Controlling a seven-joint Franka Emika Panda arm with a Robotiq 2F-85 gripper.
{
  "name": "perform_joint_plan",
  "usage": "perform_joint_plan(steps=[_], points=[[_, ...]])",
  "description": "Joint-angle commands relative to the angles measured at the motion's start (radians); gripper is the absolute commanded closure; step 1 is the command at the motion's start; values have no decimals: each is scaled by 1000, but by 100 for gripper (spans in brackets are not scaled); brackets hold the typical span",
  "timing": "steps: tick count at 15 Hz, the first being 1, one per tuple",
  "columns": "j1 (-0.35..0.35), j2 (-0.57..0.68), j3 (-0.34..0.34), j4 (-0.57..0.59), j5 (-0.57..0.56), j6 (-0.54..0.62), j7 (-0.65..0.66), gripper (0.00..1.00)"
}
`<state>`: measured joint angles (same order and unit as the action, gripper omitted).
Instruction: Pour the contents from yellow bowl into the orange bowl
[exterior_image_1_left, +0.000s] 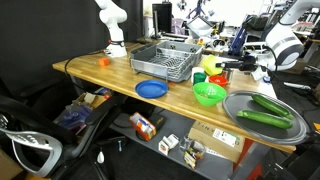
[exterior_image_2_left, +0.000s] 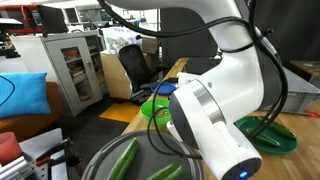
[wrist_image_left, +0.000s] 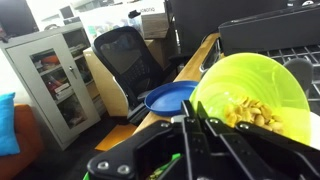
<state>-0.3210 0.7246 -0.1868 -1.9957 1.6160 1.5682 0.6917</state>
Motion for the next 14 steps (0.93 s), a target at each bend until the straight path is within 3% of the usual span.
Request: perform_joint_plan(steps=[1, 14], points=[[-15, 16, 0, -11, 26, -74, 7, 99], [-56, 63, -6, -23, 129, -213, 15, 99]])
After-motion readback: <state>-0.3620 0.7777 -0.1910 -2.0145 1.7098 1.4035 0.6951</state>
